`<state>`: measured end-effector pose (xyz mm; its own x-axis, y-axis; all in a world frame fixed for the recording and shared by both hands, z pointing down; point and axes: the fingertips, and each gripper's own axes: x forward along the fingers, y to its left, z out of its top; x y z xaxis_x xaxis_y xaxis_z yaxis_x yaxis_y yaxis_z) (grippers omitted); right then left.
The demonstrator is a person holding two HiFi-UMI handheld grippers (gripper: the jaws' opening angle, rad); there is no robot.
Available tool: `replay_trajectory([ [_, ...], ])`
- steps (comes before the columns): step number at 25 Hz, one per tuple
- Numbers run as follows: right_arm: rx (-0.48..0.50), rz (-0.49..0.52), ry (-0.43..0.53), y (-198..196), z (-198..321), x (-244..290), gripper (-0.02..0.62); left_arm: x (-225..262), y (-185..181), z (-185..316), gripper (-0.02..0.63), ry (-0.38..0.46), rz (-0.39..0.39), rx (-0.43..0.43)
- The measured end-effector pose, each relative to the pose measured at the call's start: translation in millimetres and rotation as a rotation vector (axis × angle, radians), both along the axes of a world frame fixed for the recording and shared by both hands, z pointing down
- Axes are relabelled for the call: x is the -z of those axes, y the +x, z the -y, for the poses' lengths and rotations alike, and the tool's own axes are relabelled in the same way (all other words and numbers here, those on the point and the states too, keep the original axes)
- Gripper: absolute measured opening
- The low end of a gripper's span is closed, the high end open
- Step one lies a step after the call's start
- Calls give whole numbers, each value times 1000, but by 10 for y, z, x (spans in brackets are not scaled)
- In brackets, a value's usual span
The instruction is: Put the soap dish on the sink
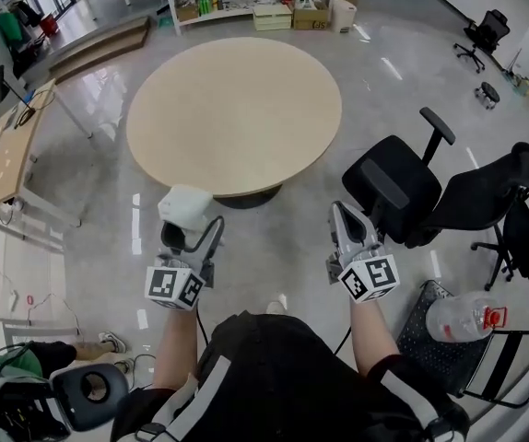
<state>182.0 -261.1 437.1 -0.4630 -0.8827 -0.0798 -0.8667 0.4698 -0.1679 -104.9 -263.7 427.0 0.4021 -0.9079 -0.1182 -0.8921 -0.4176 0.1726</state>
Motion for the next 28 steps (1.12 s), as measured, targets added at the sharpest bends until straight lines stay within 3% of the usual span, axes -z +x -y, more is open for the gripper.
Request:
replay_trajectory([
  [7, 5, 17, -20, 113, 287, -140, 6, -75, 140, 305, 474, -20, 24, 1],
  [23, -30, -22, -22, -115, 1448, -140, 6, -202, -119, 1560, 474, -33, 30, -28],
  [28, -29, -36, -31, -212, 1805, -163, 6, -355, -179, 1934, 474, -82, 53, -34],
])
